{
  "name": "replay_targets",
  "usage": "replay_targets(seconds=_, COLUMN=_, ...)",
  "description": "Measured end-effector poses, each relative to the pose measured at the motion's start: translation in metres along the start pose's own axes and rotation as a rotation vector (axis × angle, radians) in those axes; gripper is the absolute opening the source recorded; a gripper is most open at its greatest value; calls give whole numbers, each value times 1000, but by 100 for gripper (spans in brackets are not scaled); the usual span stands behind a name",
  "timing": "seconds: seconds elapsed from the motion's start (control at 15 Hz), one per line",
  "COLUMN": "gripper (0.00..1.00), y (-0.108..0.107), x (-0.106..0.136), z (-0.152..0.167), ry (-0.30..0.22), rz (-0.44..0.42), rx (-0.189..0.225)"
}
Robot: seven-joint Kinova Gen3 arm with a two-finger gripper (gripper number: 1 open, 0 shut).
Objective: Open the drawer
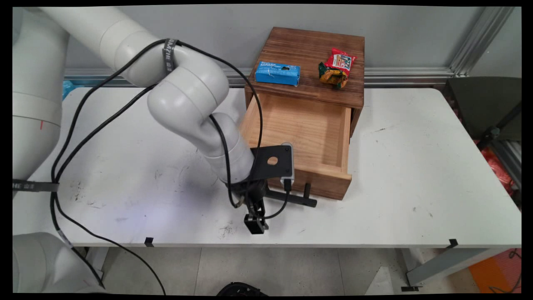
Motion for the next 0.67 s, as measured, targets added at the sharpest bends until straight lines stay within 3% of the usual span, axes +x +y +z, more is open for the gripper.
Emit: replay_targets(seconds=0.67, gripper=100, y=20, x=-4, z=-4, ry=5, rz=3, rx=-8)
